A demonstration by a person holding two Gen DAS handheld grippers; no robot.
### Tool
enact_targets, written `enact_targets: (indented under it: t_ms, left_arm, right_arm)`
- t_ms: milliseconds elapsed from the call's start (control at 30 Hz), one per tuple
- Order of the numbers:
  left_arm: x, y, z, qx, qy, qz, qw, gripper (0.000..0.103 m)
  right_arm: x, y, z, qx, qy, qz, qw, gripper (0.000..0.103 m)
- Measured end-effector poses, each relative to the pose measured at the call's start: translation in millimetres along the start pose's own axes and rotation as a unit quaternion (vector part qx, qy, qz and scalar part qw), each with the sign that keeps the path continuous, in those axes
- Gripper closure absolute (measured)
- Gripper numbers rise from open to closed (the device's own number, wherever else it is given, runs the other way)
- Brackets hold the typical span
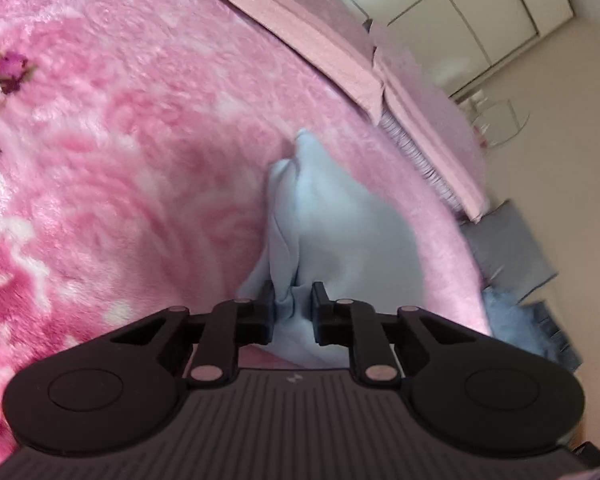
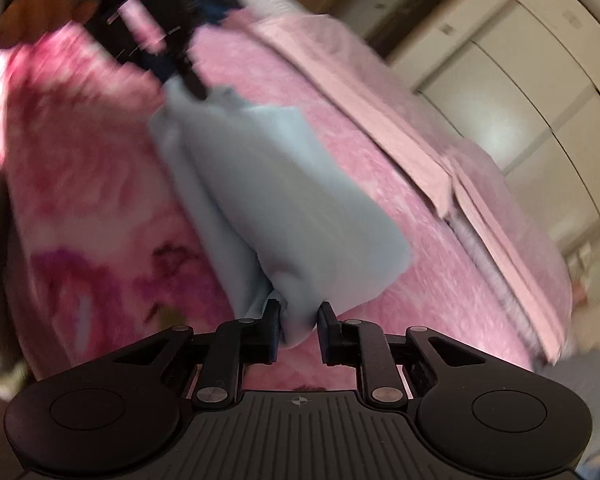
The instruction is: Fold clothes
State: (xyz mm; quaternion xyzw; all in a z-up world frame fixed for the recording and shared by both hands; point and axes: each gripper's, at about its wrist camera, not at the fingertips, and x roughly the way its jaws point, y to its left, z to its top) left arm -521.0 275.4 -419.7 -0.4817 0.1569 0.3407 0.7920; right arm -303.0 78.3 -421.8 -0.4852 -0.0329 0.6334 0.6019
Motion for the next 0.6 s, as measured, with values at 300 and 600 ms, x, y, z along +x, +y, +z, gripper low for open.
enact_targets:
  t_ms: [300, 600]
  left_arm:
    - [-31.0, -12.1, -18.6, -0.040, -0.035, 0.044, 0.9976, 0.076]
    - [-13.6, -32.9, -28.1, -0.029, -0.033, 0.056, 0.9975, 0.075]
  right_arm:
    - [-9.0, -51.9, -24.9, 0.213, -0.031, 0.083, 0.973, 0.075]
    - [-12.5, -108.3, -43.6, 0.447, -0.056, 0.169, 0.877, 0.076]
